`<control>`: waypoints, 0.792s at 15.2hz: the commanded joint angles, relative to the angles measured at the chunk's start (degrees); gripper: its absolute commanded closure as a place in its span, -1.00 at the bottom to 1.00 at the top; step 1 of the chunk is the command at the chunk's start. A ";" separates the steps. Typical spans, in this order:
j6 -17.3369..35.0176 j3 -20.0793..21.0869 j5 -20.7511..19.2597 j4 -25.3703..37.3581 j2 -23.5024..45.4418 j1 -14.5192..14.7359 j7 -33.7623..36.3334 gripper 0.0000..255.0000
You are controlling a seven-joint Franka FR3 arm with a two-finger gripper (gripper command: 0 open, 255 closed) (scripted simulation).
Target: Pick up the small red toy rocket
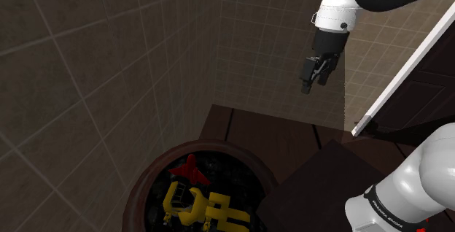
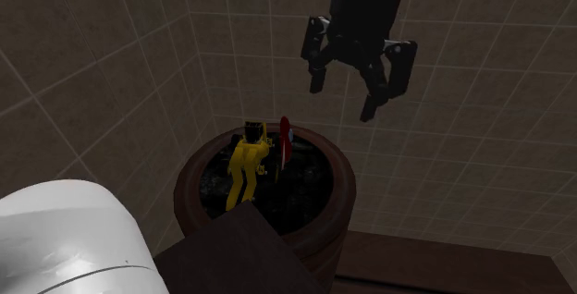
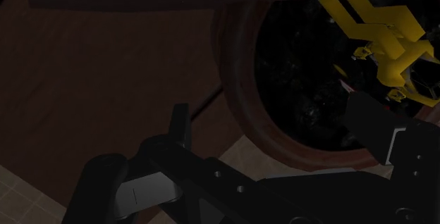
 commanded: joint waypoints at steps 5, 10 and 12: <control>8.11 4.65 3.47 1.07 10.26 2.23 4.52 -1.00; 13.91 7.97 4.87 4.42 20.20 3.68 7.97 -1.00; 15.97 9.18 5.04 6.24 24.37 4.23 9.41 -1.00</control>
